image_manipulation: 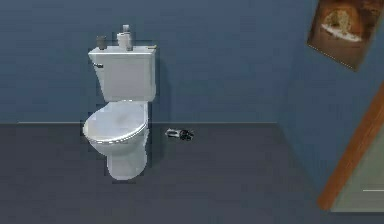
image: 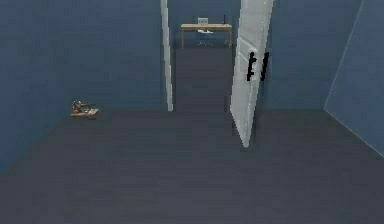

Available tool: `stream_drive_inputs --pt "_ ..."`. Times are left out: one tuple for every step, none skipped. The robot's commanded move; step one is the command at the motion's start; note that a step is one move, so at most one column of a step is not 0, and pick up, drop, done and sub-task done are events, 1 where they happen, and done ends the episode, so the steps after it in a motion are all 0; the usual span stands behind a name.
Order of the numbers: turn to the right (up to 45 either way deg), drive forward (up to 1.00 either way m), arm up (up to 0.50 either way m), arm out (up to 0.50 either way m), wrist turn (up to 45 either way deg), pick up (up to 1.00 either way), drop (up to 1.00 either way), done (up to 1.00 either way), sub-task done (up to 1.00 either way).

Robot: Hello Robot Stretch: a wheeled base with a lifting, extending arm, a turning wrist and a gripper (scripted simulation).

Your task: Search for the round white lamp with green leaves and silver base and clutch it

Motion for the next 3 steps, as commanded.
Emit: stream_drive_inputs --pt "0.0 1.0 0.0 0.0 0.0 0.0 0.0 0.0 0.0" --pt "0.0 1.0 0.0 0.0 0.0 0.0 0.0 0.0 0.0" --pt "0.0 0.6 0.0 0.0 0.0 0.0 0.0 0.0 0.0"
